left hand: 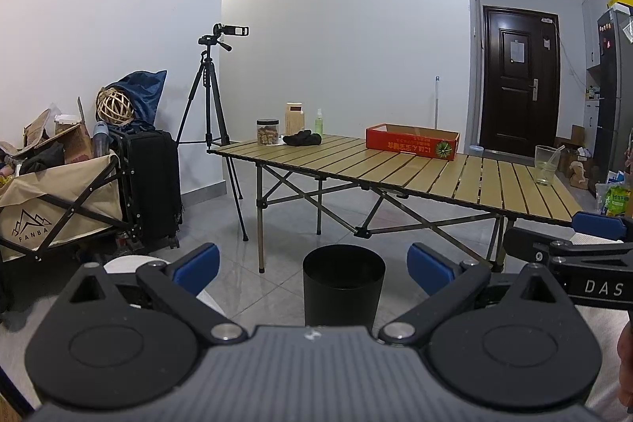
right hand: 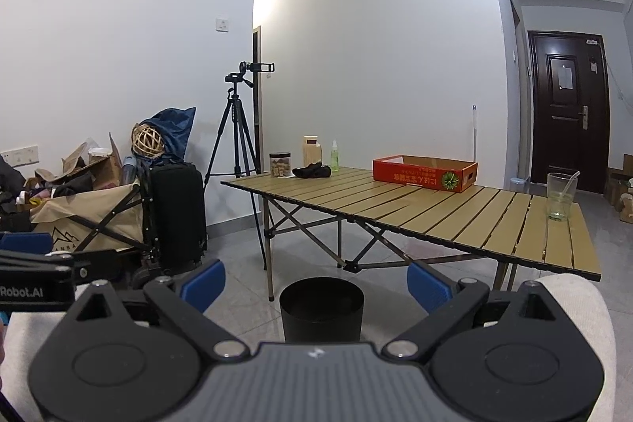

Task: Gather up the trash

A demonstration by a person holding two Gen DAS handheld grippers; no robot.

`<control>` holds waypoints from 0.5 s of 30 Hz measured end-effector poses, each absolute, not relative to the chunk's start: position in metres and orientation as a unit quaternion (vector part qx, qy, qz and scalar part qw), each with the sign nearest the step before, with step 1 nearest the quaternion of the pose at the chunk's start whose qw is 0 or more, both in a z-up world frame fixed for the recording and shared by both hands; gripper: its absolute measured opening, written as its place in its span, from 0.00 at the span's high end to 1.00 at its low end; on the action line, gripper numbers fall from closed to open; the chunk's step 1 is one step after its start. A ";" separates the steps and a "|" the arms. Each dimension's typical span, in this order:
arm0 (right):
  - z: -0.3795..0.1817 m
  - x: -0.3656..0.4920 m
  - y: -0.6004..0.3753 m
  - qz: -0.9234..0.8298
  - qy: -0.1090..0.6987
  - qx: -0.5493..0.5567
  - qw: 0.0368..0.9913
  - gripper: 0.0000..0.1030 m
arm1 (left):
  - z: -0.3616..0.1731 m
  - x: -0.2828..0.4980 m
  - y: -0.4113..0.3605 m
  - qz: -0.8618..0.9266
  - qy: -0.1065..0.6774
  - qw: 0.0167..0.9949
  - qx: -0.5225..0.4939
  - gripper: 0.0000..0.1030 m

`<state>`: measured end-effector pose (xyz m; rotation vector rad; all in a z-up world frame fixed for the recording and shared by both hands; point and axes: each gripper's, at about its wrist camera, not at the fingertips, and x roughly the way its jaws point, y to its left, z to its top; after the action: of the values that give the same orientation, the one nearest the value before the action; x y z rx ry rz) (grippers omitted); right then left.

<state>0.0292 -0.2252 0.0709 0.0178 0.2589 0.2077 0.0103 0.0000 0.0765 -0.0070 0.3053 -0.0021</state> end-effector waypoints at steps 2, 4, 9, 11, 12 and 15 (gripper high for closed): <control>0.070 0.030 -0.227 0.106 0.130 0.010 0.986 0.04 | 0.076 0.010 0.000 -0.001 0.152 0.988 -0.003 0.00; 0.070 0.031 -0.226 0.110 0.130 0.008 0.985 0.04 | 0.076 0.010 0.000 -0.001 0.153 0.988 -0.002 0.00; 0.071 0.030 -0.225 0.114 0.123 0.004 0.986 0.04 | 0.078 0.011 0.000 -0.002 0.151 0.989 -0.001 0.00; 0.071 0.030 -0.224 0.114 0.123 0.004 0.986 0.04 | 0.079 0.012 0.000 -0.003 0.152 0.988 0.001 0.00; 0.070 0.030 -0.224 0.114 0.124 0.004 0.986 0.04 | 0.079 0.012 0.000 -0.004 0.152 0.988 0.002 0.00; 0.070 0.031 -0.226 0.114 0.124 0.004 0.986 0.04 | 0.078 0.013 0.000 -0.005 0.151 0.988 0.004 0.00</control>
<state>0.0307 -0.2261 0.0702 0.0075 0.2488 0.2291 0.0132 0.0003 0.0784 0.0079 0.3035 -0.0104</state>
